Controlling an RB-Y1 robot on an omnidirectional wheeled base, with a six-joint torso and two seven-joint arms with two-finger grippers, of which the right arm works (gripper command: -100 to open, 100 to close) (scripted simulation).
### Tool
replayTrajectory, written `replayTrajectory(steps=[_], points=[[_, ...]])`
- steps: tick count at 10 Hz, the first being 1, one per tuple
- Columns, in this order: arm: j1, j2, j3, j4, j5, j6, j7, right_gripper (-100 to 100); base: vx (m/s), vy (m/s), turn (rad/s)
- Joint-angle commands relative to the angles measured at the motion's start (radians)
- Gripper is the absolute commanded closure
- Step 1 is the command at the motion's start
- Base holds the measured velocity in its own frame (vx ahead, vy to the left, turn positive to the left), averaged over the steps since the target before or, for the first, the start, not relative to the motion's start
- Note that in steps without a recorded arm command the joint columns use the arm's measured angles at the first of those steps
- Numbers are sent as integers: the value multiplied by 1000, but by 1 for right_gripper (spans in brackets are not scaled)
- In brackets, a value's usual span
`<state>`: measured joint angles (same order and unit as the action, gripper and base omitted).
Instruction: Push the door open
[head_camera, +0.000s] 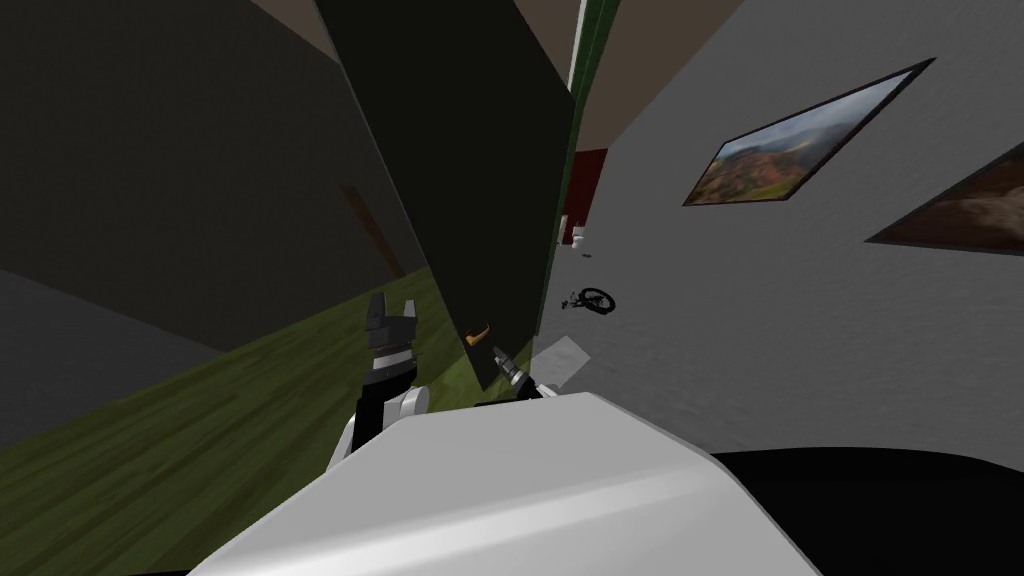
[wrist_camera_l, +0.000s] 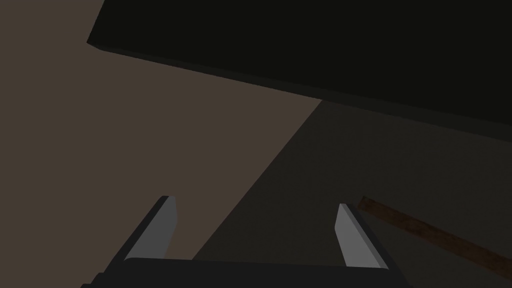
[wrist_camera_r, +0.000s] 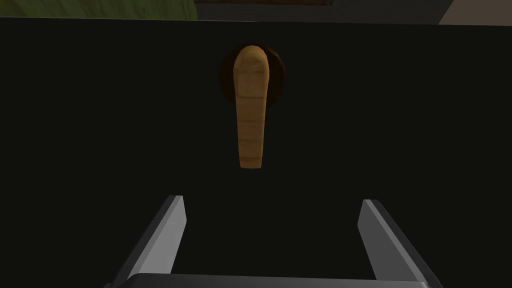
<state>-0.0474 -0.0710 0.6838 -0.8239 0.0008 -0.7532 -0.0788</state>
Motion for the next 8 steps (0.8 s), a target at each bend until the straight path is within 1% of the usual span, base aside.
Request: replayTrajectory(steps=[1,4,6,7,8], points=[[-2,-1,-4,4,-1,-3,3,-100,151,134,27],[-4,4,-11,13,-2,-10,7,-100,190,149,24],[-6,14,-17,20,-2,-16,11,-100,180,151,23],[-6,11,-15,18,-2,-14,10,-100,72,67,7],[-6,11,-15,18,-2,-14,10,100,-10,-9,-9]])
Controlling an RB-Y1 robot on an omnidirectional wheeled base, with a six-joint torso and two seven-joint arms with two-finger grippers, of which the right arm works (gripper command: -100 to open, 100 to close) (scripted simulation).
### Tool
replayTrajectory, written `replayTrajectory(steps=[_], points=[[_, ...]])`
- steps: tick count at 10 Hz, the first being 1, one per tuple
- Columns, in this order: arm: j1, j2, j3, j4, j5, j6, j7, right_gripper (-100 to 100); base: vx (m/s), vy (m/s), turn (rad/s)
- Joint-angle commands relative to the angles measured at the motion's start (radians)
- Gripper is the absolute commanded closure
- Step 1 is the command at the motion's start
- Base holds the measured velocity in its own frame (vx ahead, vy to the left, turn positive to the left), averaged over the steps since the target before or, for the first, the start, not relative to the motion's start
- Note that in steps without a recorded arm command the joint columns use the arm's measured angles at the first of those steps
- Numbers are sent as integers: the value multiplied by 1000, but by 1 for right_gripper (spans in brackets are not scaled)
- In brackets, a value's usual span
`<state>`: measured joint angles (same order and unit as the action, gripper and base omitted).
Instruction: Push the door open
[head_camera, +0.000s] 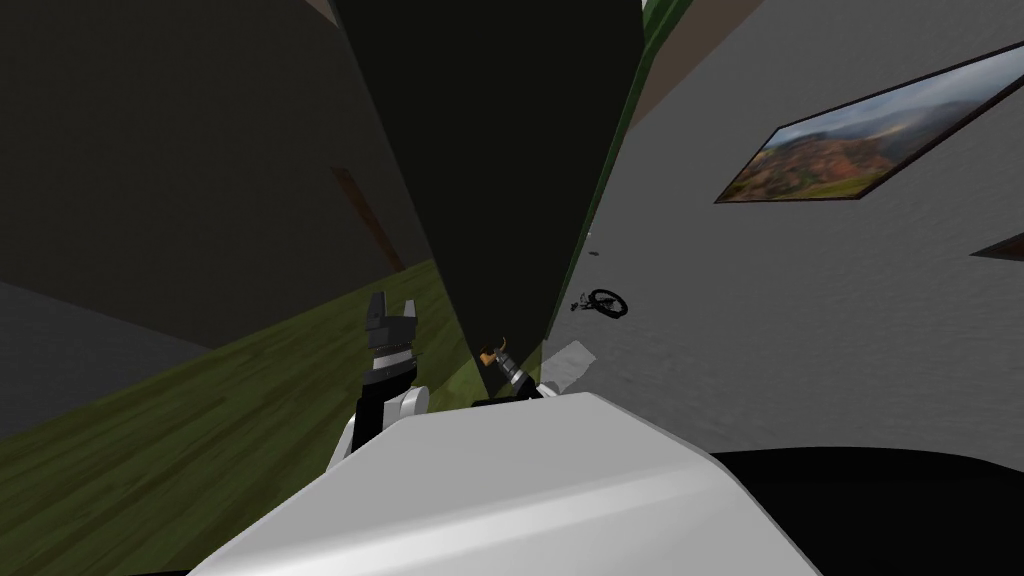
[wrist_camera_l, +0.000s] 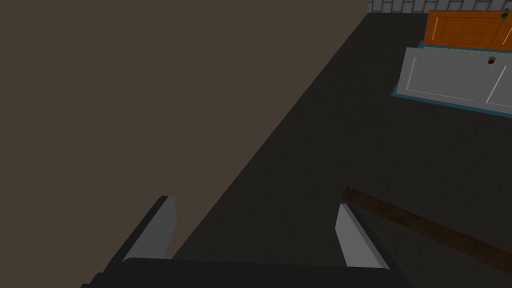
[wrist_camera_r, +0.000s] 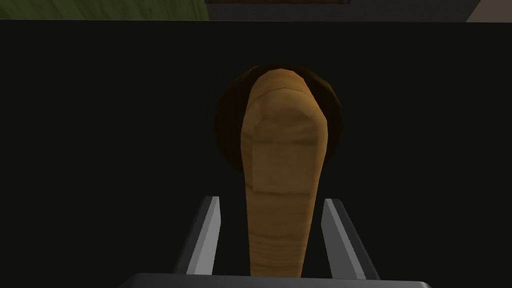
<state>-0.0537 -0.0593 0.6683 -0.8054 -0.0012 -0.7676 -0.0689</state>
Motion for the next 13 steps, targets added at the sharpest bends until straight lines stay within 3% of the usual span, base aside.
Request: replayTrajectory(steps=[1,5,13], points=[[1,-1,0,0,0,0,0,100,-24,-26,6],[1,-1,0,0,0,0,0,100,-13,-12,-1],[-15,-19,-104,28,-24,2,27,100,97,148,-35]])
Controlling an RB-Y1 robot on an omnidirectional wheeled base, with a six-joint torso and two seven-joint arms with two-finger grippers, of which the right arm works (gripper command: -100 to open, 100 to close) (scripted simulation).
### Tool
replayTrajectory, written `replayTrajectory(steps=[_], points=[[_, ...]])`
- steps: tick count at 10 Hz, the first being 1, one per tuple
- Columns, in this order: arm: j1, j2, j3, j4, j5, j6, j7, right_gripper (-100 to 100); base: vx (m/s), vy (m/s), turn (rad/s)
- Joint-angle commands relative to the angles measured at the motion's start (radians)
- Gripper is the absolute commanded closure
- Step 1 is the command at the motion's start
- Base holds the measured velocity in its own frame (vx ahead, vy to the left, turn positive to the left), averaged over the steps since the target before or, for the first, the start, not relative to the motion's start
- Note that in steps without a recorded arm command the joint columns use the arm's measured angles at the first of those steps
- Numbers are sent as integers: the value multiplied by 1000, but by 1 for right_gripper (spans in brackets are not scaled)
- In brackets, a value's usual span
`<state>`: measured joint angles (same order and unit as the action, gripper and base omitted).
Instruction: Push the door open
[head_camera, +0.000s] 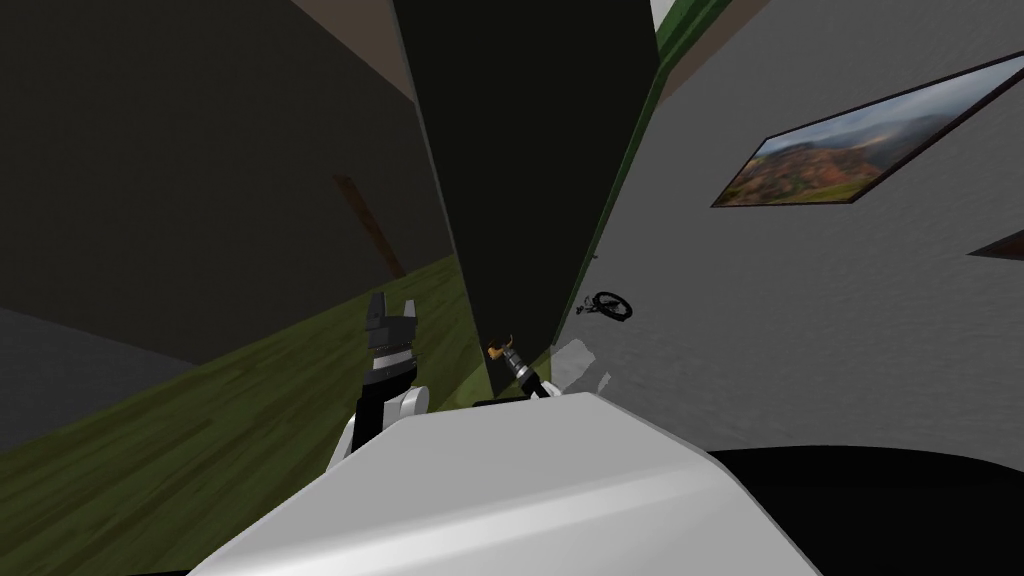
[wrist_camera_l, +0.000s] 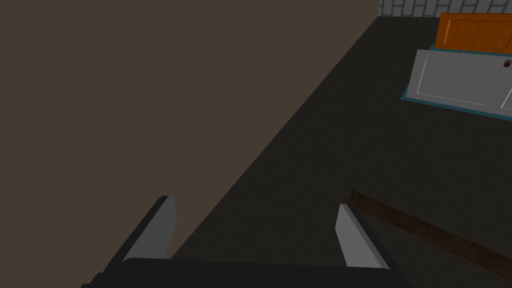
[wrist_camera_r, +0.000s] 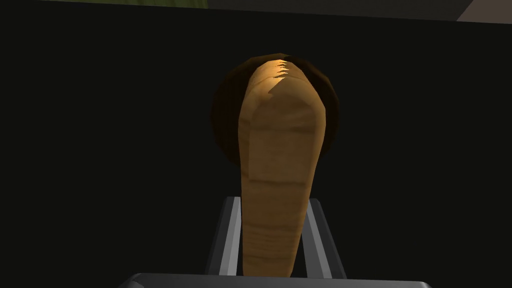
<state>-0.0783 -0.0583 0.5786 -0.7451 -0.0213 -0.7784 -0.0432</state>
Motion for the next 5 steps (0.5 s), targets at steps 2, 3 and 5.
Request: replayTrajectory(steps=[2,3,5], points=[[7,-20,-33,-27,-9,13,6,100,87,106,-33],[6,-20,-43,-25,-11,13,8,100,104,114,-38],[3,-19,-62,-19,-15,13,13,100,91,109,-33]])
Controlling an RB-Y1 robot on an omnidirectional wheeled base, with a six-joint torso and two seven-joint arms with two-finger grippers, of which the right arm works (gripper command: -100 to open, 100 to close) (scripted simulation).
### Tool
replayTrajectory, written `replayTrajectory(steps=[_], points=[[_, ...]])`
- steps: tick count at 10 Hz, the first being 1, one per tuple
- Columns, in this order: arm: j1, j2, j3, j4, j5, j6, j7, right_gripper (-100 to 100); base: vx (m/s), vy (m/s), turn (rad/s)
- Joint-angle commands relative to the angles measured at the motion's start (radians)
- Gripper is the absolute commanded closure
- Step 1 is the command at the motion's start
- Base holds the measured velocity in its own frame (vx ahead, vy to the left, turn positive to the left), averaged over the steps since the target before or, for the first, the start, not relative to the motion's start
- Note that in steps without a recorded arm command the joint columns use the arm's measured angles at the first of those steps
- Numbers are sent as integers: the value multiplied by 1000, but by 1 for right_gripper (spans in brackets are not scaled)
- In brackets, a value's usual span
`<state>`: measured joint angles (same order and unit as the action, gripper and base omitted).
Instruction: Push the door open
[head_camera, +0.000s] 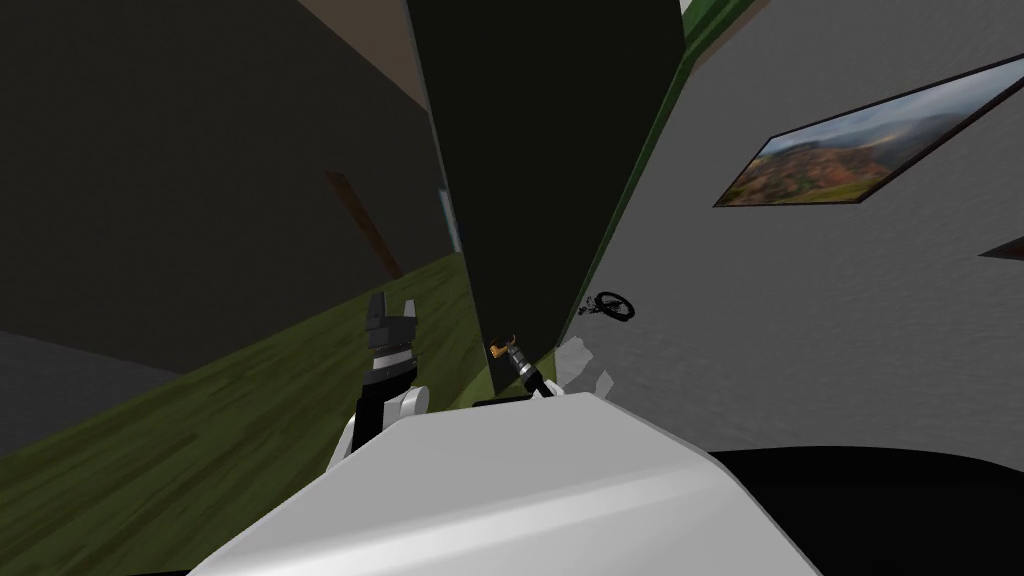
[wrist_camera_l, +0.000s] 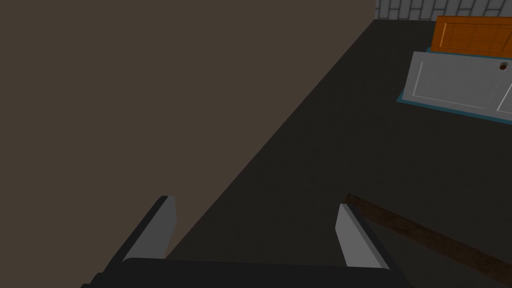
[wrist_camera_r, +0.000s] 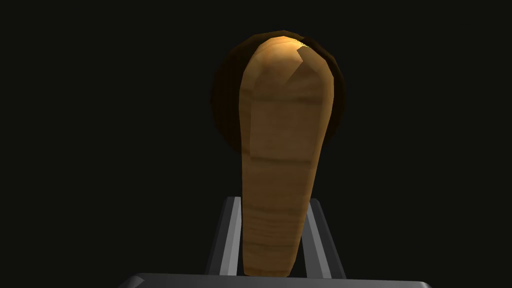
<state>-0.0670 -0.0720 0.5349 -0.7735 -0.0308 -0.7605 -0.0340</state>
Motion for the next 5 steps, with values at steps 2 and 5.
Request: replayTrajectory(steps=[2,5], points=[[-11,-4,-39,14,-11,-5,9,100,79,100,-33],[-17,2,-80,25,-20,-6,20,100,103,138,-48]])
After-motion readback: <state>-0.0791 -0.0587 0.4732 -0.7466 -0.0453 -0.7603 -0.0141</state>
